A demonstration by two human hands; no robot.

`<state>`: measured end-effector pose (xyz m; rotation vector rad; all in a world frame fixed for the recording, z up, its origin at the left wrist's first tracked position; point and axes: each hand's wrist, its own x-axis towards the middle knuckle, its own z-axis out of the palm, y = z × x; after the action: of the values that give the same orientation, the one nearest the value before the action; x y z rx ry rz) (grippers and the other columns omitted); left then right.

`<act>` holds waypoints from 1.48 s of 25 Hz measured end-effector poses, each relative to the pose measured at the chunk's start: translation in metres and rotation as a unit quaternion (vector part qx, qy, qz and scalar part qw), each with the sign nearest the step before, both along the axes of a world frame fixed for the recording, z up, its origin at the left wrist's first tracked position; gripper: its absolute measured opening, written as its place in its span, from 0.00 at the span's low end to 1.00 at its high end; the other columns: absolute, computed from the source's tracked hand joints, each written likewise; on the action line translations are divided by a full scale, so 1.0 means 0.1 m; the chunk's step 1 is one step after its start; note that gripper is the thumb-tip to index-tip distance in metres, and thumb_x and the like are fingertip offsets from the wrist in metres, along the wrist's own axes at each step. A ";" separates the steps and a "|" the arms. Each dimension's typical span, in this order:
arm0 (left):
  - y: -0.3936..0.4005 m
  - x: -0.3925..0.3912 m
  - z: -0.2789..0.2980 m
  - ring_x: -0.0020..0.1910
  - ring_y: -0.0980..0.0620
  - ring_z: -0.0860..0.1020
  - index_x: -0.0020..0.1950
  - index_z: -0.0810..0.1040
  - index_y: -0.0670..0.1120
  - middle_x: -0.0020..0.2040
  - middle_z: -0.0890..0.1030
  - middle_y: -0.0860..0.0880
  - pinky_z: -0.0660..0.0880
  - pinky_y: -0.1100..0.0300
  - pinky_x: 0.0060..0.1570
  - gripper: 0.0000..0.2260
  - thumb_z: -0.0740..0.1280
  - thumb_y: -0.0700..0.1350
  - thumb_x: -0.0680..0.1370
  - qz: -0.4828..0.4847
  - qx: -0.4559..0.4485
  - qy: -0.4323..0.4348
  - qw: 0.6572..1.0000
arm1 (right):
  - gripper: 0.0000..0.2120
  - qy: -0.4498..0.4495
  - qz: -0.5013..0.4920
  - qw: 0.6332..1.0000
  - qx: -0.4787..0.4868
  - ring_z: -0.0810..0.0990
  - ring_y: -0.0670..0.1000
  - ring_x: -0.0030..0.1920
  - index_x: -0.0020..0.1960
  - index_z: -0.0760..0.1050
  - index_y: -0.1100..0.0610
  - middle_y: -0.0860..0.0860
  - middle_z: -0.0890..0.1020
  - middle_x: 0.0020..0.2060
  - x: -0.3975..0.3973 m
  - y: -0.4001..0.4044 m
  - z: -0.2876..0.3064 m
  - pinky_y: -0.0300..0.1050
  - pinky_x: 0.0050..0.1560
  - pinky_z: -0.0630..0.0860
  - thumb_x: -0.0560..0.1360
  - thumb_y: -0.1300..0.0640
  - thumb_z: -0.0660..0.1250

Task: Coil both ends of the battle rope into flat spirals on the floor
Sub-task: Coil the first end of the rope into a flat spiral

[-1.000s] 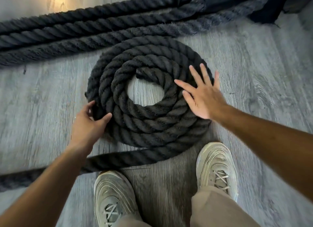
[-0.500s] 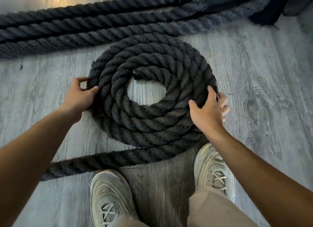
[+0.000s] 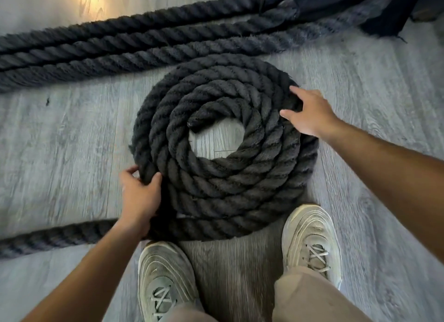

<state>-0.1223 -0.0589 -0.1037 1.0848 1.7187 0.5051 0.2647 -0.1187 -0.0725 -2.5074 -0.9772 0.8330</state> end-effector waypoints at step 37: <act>1.34 0.11 0.05 0.55 0.50 0.82 0.76 0.70 0.50 0.62 0.81 0.49 0.79 0.52 0.56 0.26 0.71 0.49 0.79 -0.080 0.026 0.042 0.996 | 0.16 0.118 -0.193 0.973 0.046 0.82 0.55 0.50 0.59 0.76 0.49 0.48 0.82 0.51 -0.53 -0.91 -0.30 0.58 0.53 0.82 0.79 0.40 0.64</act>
<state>-0.1112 0.0755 -0.0990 1.2849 1.6817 0.4101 0.2112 -0.2098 -0.1027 -2.3404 -0.4193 0.9064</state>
